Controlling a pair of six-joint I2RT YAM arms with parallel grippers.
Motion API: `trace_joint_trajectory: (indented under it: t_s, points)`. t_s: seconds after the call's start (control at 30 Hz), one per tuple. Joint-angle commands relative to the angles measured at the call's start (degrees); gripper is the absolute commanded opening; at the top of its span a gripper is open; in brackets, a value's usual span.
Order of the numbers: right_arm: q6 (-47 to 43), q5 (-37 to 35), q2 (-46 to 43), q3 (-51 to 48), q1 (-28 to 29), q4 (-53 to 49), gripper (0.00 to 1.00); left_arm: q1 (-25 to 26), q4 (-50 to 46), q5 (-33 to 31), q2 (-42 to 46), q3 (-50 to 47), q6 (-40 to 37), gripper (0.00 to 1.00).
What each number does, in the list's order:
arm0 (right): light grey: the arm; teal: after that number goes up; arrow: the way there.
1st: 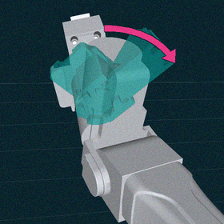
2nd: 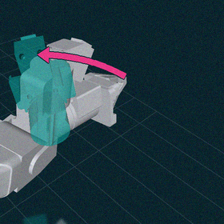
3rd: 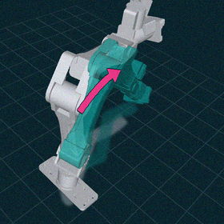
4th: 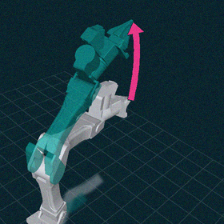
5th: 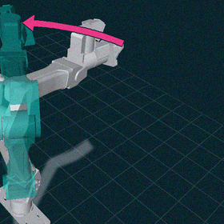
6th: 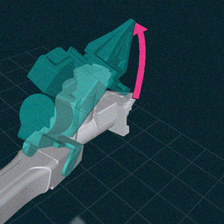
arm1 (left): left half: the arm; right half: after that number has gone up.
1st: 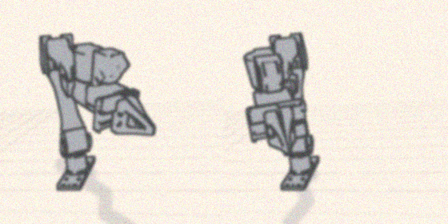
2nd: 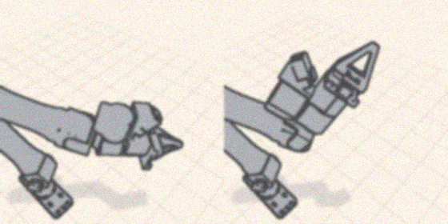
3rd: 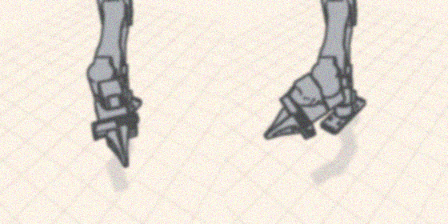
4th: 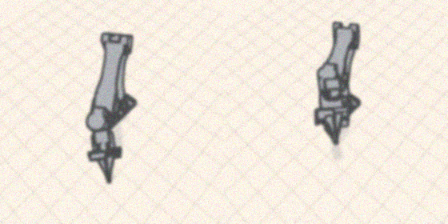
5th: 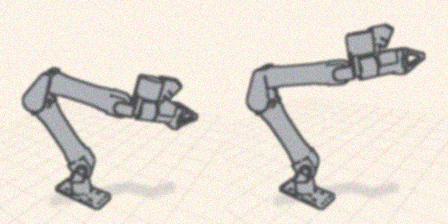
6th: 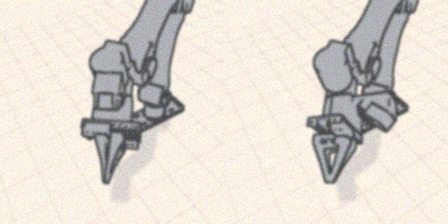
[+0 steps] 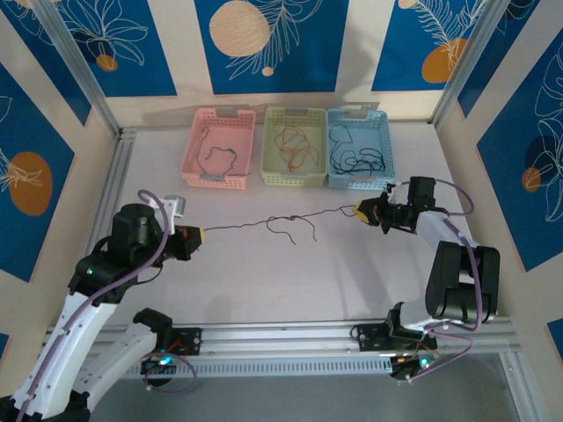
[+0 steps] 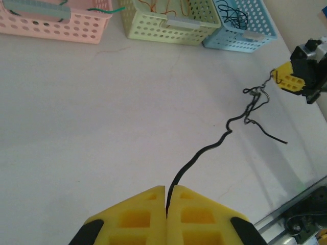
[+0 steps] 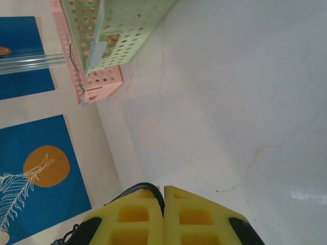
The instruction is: Untangle the cables
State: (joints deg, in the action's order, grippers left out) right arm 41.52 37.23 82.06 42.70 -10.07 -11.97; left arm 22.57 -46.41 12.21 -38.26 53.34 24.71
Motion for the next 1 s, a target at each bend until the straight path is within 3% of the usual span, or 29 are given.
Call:
trace_joint_trajectory:
  t_s: [0.0,0.13,0.33,0.53,0.67,0.73,0.87,0.97]
  points:
    - [2.07,-11.97,0.63,1.05,0.66,10.34,0.0,-2.26,4.37,-0.07,0.7,-5.66,6.3,0.0]
    - [-0.93,-5.47,-1.09,1.87,11.04,13.82,0.0,-2.17,16.82,6.74,-4.2,-14.48,12.04,0.0]
    - [-13.03,-11.85,-2.33,6.34,27.19,6.6,0.0,-2.0,18.84,5.81,-10.34,-16.77,9.98,0.0]
    - [-18.43,-9.65,1.92,9.1,33.8,4.07,0.0,-1.88,22.06,6.54,-12.74,-18.89,10.34,0.0]
    - [-24.35,-17.7,6.12,14.38,39.01,-4.95,0.0,-1.83,23.87,7.39,-12.89,-19.07,10.7,0.0]
    - [-22.28,-24.67,6.8,14.59,38.3,-6.4,0.0,-1.78,25.01,8.31,-11.86,-18.99,11.15,0.0]
    - [-11.67,-21.96,5.74,9.08,27.84,-0.28,0.0,-1.77,22.82,7.84,-10.52,-17.56,10.45,0.0]
    - [-10.19,-18.48,5.72,8.39,23.86,-0.13,0.43,-1.87,21.84,7.82,-10.6,-17.9,10.1,0.0]
